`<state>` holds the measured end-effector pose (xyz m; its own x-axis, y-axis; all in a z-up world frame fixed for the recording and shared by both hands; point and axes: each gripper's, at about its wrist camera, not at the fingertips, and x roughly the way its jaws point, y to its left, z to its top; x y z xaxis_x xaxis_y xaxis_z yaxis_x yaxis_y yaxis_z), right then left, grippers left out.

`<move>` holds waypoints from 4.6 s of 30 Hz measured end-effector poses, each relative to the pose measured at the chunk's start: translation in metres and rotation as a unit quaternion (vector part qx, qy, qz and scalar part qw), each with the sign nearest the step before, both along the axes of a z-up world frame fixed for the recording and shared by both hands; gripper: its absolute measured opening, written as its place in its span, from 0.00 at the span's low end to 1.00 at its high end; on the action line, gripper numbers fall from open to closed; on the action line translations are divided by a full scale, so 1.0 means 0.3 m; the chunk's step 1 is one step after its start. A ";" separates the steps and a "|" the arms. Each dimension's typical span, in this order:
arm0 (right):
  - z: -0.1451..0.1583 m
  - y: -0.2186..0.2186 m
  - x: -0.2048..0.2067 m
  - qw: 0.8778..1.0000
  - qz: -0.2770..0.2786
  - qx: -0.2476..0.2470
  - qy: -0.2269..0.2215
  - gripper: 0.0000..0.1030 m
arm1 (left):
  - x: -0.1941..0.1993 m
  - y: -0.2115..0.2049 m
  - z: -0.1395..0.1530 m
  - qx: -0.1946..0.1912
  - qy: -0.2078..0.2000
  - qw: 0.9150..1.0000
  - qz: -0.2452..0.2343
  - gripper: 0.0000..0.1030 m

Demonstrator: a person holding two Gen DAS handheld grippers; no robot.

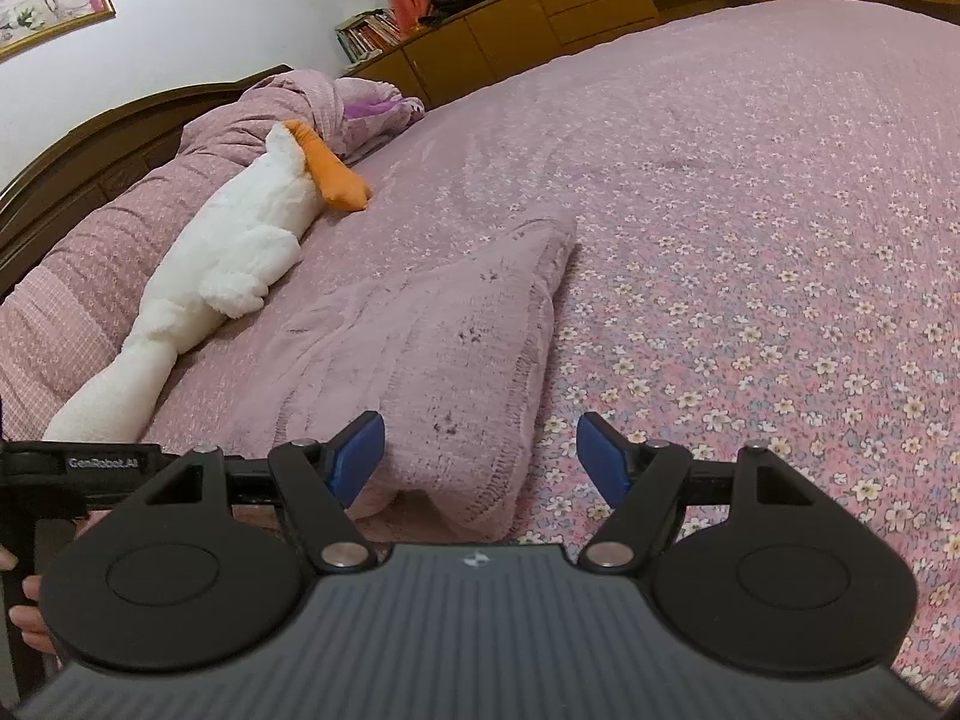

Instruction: Fold small clothes

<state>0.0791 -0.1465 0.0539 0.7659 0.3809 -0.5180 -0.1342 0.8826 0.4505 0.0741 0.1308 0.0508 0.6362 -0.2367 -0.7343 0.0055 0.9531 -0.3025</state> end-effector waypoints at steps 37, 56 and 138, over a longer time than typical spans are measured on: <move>-0.002 0.006 0.115 0.999 0.027 0.041 0.023 0.83 | 0.123 0.044 0.072 0.010 -0.020 1.000 0.010 0.64; -0.168 -0.014 0.322 0.981 0.050 0.156 0.101 0.90 | 0.242 0.066 -0.081 -0.079 0.045 0.996 0.009 0.79; -0.005 -0.078 -0.467 0.991 -0.011 -0.111 0.076 0.99 | -0.396 -0.335 -0.020 0.100 0.046 0.992 -0.055 0.64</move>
